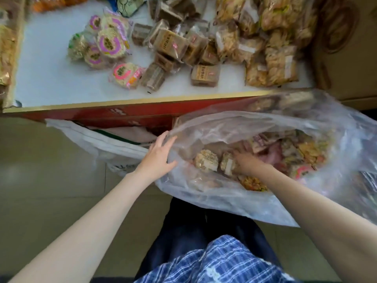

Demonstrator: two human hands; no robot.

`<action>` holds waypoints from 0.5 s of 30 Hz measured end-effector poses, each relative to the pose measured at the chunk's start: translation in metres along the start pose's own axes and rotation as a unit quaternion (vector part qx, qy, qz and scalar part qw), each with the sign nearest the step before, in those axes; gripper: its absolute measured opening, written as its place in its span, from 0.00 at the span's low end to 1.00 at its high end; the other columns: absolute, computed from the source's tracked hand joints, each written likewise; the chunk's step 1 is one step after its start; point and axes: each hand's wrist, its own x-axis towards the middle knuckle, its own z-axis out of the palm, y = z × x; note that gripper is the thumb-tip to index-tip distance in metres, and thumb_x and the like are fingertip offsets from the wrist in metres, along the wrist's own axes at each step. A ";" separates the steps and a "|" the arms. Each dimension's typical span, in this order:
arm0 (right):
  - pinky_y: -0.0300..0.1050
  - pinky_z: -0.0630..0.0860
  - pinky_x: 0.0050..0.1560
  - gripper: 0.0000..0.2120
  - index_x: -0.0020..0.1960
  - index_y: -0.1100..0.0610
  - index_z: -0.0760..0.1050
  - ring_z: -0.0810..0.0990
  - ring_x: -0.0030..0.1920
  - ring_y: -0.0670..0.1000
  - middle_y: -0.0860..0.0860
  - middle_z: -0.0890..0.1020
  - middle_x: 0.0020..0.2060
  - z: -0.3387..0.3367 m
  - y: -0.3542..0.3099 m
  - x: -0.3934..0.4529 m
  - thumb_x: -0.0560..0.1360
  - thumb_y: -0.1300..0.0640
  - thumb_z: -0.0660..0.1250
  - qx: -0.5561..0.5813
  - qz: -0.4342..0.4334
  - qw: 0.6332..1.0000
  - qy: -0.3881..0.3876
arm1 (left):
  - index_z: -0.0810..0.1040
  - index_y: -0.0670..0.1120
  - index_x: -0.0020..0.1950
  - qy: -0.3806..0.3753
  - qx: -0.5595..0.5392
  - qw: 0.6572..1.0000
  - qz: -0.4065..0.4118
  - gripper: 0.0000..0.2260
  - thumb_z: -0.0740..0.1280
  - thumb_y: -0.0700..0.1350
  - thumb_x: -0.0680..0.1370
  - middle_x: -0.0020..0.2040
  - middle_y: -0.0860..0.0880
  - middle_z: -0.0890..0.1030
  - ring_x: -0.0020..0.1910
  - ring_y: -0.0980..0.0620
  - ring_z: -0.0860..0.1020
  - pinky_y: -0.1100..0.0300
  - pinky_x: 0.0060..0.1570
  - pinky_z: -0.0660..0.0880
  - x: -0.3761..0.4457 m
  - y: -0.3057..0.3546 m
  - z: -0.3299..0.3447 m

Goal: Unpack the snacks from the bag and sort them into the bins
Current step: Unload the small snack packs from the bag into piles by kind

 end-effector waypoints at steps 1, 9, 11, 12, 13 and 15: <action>0.51 0.62 0.68 0.35 0.75 0.58 0.53 0.65 0.70 0.60 0.60 0.65 0.71 0.004 -0.001 0.005 0.74 0.56 0.66 -0.012 0.011 1.000 0.004 | 0.50 0.50 0.78 0.006 -0.013 1.000 0.001 0.32 0.64 0.46 0.79 0.77 0.52 0.46 0.75 0.47 0.54 0.56 0.67 0.62 0.002 0.001 -0.001; 0.48 0.71 0.50 0.26 0.68 0.55 0.65 0.74 0.56 0.58 0.56 0.79 0.54 -0.025 -0.007 -0.033 0.73 0.58 0.68 0.070 -0.094 0.984 0.132 | 0.53 0.46 0.77 0.067 -0.095 0.993 -0.011 0.29 0.63 0.43 0.79 0.77 0.50 0.55 0.73 0.52 0.59 0.68 0.61 0.56 0.025 0.009 -0.019; 0.42 0.70 0.49 0.22 0.65 0.56 0.70 0.75 0.57 0.54 0.53 0.79 0.55 -0.052 -0.009 -0.056 0.73 0.56 0.70 0.114 -0.119 0.970 0.181 | 0.60 0.46 0.76 0.073 -0.116 0.990 -0.017 0.25 0.63 0.42 0.79 0.75 0.49 0.59 0.72 0.51 0.61 0.63 0.65 0.58 0.028 0.008 -0.029; 0.37 0.69 0.48 0.21 0.63 0.56 0.72 0.76 0.55 0.51 0.51 0.79 0.55 -0.067 -0.011 -0.066 0.72 0.56 0.71 0.154 -0.127 0.957 0.210 | 0.65 0.46 0.73 0.072 -0.133 0.988 -0.019 0.22 0.63 0.41 0.79 0.74 0.49 0.62 0.72 0.51 0.62 0.60 0.67 0.60 0.029 0.008 -0.033; 0.32 0.68 0.47 0.21 0.62 0.57 0.73 0.77 0.52 0.49 0.51 0.80 0.54 -0.084 -0.015 -0.075 0.71 0.57 0.73 0.197 -0.135 0.941 0.242 | 0.70 0.46 0.70 0.073 -0.160 0.984 -0.022 0.19 0.63 0.41 0.79 0.72 0.48 0.65 0.71 0.50 0.65 0.58 0.67 0.61 0.029 0.006 -0.038; 0.27 0.68 0.44 0.21 0.59 0.59 0.74 0.76 0.46 0.47 0.49 0.80 0.49 -0.120 -0.029 -0.080 0.69 0.58 0.75 0.282 -0.142 0.901 0.299 | 0.77 0.47 0.62 0.094 -0.226 0.969 -0.030 0.13 0.63 0.39 0.78 0.69 0.49 0.70 0.67 0.50 0.69 0.58 0.64 0.65 0.025 0.000 -0.047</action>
